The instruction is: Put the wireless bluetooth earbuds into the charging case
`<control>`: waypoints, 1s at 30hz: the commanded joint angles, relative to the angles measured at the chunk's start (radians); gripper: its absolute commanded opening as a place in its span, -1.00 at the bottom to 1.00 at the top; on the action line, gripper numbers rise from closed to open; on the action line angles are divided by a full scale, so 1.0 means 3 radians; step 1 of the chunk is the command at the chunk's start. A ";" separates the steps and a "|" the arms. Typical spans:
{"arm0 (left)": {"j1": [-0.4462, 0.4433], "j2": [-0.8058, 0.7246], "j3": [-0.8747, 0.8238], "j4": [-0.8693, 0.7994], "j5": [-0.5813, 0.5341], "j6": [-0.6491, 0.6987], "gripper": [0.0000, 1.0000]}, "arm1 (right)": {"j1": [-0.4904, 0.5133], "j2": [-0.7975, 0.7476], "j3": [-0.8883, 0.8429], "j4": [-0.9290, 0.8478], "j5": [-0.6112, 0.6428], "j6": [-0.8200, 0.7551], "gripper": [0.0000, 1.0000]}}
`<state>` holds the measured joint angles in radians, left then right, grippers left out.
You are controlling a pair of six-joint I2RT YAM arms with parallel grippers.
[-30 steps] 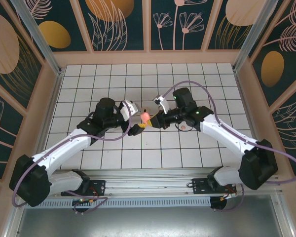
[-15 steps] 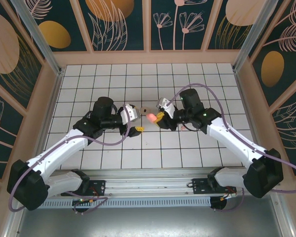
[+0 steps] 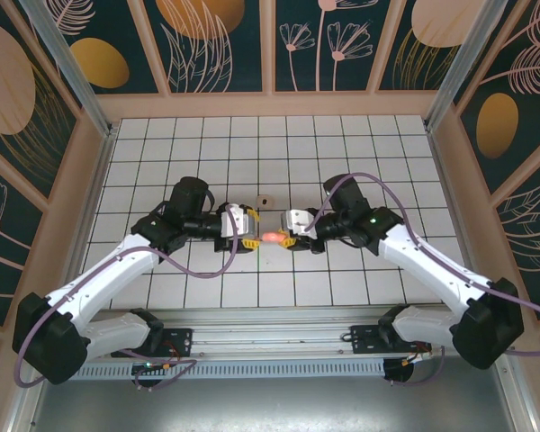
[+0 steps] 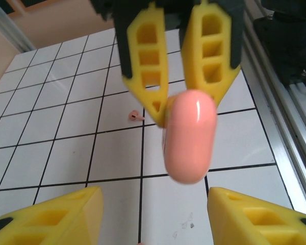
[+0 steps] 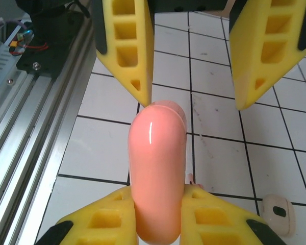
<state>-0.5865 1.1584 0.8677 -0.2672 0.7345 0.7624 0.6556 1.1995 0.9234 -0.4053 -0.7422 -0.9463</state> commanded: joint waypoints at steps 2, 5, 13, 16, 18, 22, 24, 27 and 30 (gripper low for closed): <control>-0.0012 0.0049 0.0140 -0.0207 0.0183 0.0225 0.06 | 0.0044 0.0115 0.0216 -0.0083 -0.0123 -0.0123 -0.86; -0.0008 0.0090 0.0164 -0.0258 0.0159 0.0230 -0.03 | 0.0079 0.0191 0.0302 -0.0114 -0.0072 -0.0115 -0.86; -0.0043 0.0193 0.0231 -0.0387 0.0056 0.0229 -0.19 | 0.0181 0.0355 0.0482 -0.0186 0.0149 -0.0078 -0.86; -0.0067 0.0211 0.0227 -0.0412 0.0017 0.0230 -0.25 | 0.0200 0.0397 0.0526 -0.0197 0.0195 -0.0067 -0.87; -0.0070 0.0214 0.0229 -0.0418 0.0021 0.0227 -0.26 | 0.0212 0.0423 0.0554 -0.0212 0.0232 -0.0066 -0.87; -0.0079 0.0223 0.0227 -0.0418 0.0006 0.0225 -0.37 | 0.0229 0.0455 0.0596 -0.0219 0.0280 -0.0054 -0.88; -0.0075 0.0235 0.0236 -0.0423 0.0001 0.0211 -0.45 | 0.0238 0.0450 0.0593 -0.0205 0.0280 -0.0047 -0.88; -0.0077 0.0245 0.0242 -0.0418 0.0033 0.0190 -0.57 | 0.0243 0.0450 0.0599 -0.0204 0.0295 -0.0047 -0.88; -0.0079 0.0245 0.0240 -0.0389 0.0066 0.0177 -0.75 | 0.0249 0.0440 0.0574 -0.0162 0.0339 -0.0018 -0.87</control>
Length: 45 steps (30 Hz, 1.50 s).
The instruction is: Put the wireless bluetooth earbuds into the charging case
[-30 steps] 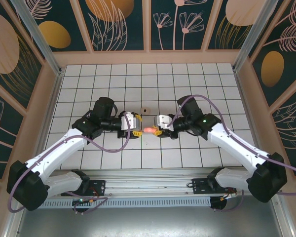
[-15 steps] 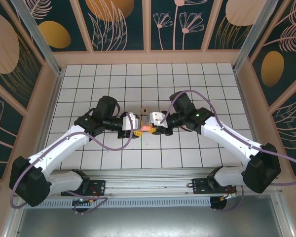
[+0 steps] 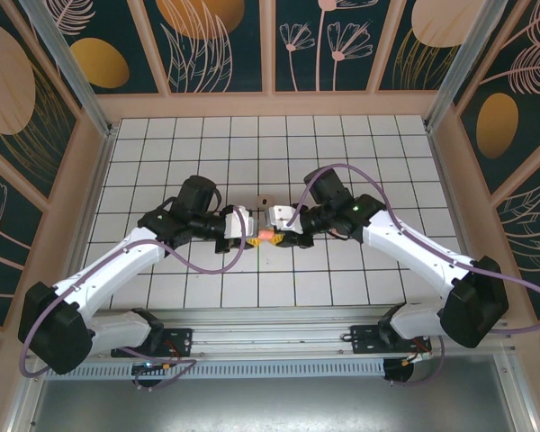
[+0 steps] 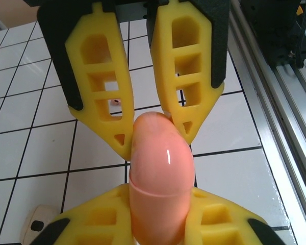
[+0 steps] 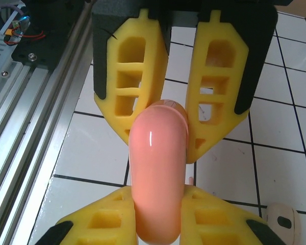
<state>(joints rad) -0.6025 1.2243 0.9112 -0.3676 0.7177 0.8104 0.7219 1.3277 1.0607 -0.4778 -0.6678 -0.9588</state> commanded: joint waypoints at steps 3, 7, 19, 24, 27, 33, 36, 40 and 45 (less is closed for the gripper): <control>-0.0023 0.0008 0.0047 0.0042 0.0145 -0.0049 -0.85 | 0.0002 -0.0044 0.0025 0.0261 0.0151 0.0183 -0.67; -0.0022 -0.0093 -0.0159 0.0454 0.0285 -0.0293 -0.87 | -0.0177 -0.0206 -0.0185 0.0604 -0.0093 0.0452 -0.45; -0.0022 -0.0037 -0.0408 0.1018 0.0571 -0.0623 -0.90 | -0.0667 -0.0568 -0.0683 0.1408 -0.0689 0.1036 -0.34; -0.0022 -0.0067 -0.0603 0.1555 0.0619 -0.0960 -0.93 | -0.0695 -0.0572 -0.0723 0.1467 -0.0733 0.1160 -0.33; -0.0022 -0.0067 -0.0843 0.2150 0.0573 -0.1309 -0.94 | -0.0762 -0.0639 -0.0778 0.1577 -0.0891 0.1314 -0.32; -0.0023 0.0118 -0.1183 0.3326 0.0627 -0.2059 -0.95 | -0.0855 -0.0763 -0.0850 0.1666 -0.0980 0.1564 -0.25; -0.0024 0.0250 -0.1347 0.3910 0.0571 -0.2404 -0.97 | -0.0930 -0.0793 -0.0852 0.1705 -0.0910 0.1848 -0.19; -0.0023 0.0412 -0.1585 0.4681 0.0378 -0.2811 -0.97 | -0.1047 -0.0793 -0.0813 0.1589 -0.0458 0.2506 -0.11; -0.0025 0.0628 -0.1815 0.5400 0.0095 -0.3176 -0.97 | -0.1167 -0.0606 -0.0517 0.0653 0.0403 0.2992 -0.11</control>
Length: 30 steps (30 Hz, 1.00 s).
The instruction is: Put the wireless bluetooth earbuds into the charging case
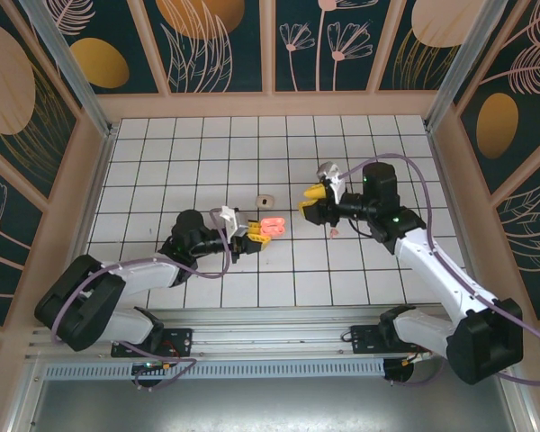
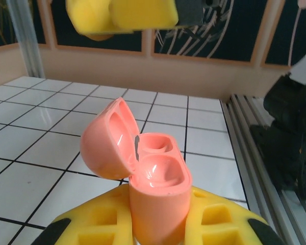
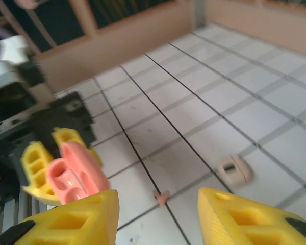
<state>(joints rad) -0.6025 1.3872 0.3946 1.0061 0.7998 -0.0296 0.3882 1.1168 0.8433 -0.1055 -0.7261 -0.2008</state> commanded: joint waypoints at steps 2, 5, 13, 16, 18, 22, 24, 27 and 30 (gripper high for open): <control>-0.0023 0.0162 -0.0137 0.1004 -0.0268 -0.0485 -0.97 | -0.0105 0.0239 0.0349 -0.0983 0.1044 0.0751 -0.09; -0.0023 0.0256 -0.0155 0.1116 -0.0361 -0.0582 -0.98 | -0.0237 0.0515 0.0547 -0.1504 0.1447 0.1186 -0.09; -0.0022 0.0298 -0.0154 0.1067 -0.0401 -0.0537 -0.99 | -0.0378 0.1107 0.0565 -0.1950 0.1903 0.1696 -0.11; -0.0023 0.0261 -0.0155 0.0977 -0.0401 -0.0483 -0.99 | -0.0379 0.1393 0.0612 -0.1999 0.2021 0.1713 -0.11; -0.0022 0.0254 -0.0154 0.0924 -0.0397 -0.0460 -0.99 | -0.0379 0.1561 0.0641 -0.1987 0.2025 0.1703 -0.11; -0.0024 0.0263 -0.0154 0.0900 -0.0395 -0.0428 -1.00 | -0.0373 0.1787 0.0722 -0.1945 0.2037 0.1661 -0.10; -0.0024 0.0269 -0.0151 0.0900 -0.0397 -0.0427 -1.00 | -0.0373 0.1857 0.0762 -0.1917 0.1986 0.1639 -0.10; -0.0025 0.0279 -0.0155 0.0900 -0.0401 -0.0428 -1.00 | -0.0367 0.1924 0.0813 -0.1870 0.1880 0.1623 -0.10; -0.0026 0.0274 -0.0156 0.0895 -0.0401 -0.0423 -1.00 | -0.0353 0.1995 0.0850 -0.1850 0.1856 0.1608 -0.10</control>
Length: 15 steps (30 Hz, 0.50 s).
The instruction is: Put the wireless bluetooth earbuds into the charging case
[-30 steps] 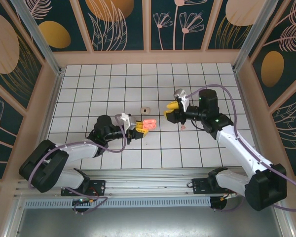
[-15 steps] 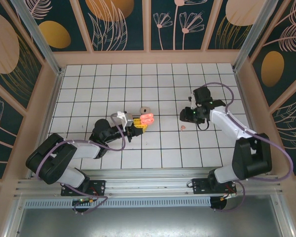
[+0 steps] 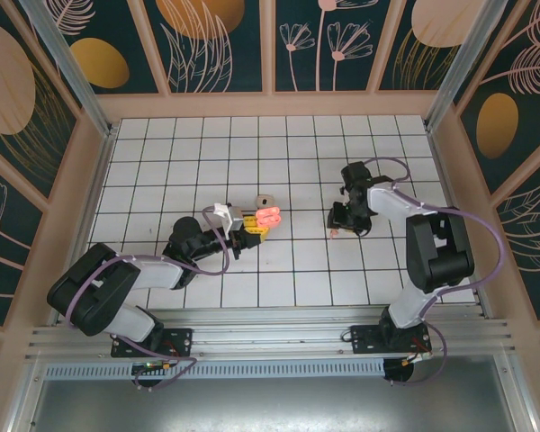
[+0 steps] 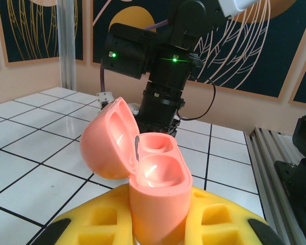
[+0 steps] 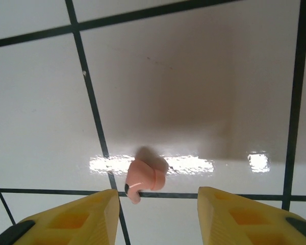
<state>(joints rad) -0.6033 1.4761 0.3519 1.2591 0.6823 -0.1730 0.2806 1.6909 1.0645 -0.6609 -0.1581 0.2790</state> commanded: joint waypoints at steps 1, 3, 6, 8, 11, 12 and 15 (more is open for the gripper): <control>-0.0022 -0.0025 -0.0008 0.0047 -0.0009 0.0059 -1.00 | 0.0011 0.0105 0.0120 0.0003 -0.0045 0.0006 -0.10; -0.0019 -0.0026 -0.0002 0.0014 -0.0009 0.0070 -1.00 | 0.0032 0.0153 0.0138 0.0002 -0.0061 0.0002 -0.11; -0.0020 -0.0032 0.0008 -0.0043 -0.0004 0.0098 -1.00 | 0.0089 0.0226 0.0165 -0.0007 -0.0041 -0.0009 -0.11; -0.0021 -0.0030 0.0008 -0.0054 -0.0006 0.0111 -1.00 | 0.0104 0.0275 0.0169 0.0004 -0.0035 -0.0017 -0.14; -0.0020 -0.0037 0.0006 -0.0060 -0.0009 0.0111 -1.00 | 0.0113 0.0343 0.0193 -0.0011 0.0014 -0.0039 -0.20; -0.0019 -0.0039 0.0003 -0.0062 -0.0008 0.0111 -1.00 | 0.0117 0.0363 0.0199 -0.0020 0.0025 -0.0040 -0.22; -0.0023 -0.0053 0.0002 -0.0105 -0.0018 0.0130 -1.00 | 0.0127 0.0410 0.0210 -0.0033 0.0062 -0.0051 -0.27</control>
<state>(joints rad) -0.6033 1.4761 0.3519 1.2255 0.6762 -0.1581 0.3107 1.7958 1.0954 -0.6594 -0.1593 0.2684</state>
